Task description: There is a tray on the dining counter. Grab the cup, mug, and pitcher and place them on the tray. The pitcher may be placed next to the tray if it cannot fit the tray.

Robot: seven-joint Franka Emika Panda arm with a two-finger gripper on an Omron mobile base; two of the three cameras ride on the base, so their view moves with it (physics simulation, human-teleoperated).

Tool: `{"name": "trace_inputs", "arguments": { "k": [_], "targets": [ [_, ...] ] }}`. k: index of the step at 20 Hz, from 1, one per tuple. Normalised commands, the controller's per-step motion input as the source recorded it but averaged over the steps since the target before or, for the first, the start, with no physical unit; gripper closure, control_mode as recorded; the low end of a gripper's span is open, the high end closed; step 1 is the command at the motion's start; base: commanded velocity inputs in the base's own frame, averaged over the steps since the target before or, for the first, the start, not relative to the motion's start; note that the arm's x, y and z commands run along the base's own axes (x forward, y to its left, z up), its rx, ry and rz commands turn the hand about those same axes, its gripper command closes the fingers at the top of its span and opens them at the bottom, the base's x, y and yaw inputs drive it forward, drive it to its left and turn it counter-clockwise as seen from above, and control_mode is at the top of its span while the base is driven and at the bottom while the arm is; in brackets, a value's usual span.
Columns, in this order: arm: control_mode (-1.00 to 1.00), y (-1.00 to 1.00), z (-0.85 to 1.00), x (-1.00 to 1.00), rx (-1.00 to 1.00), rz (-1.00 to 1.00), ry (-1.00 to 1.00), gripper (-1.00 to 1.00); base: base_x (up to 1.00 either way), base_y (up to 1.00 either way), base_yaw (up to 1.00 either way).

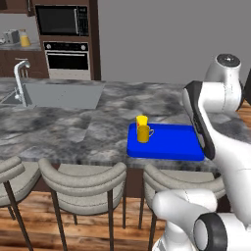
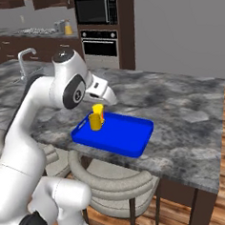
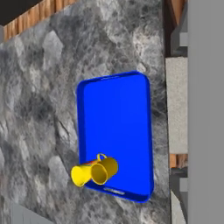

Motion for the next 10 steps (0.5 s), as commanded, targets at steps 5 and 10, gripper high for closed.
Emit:
{"name": "trace_inputs", "arguments": {
  "k": [5, 10],
  "targets": [
    [-1.0, 0.44, 0.0, -0.57, 0.0, 0.14, 0.0, -1.0, 0.0, 0.0, 0.0],
    [-1.0, 0.59, -0.05, -0.56, 0.0, 0.07, -0.01, -1.0, 0.0, 0.0, 0.0]
  ]
}}
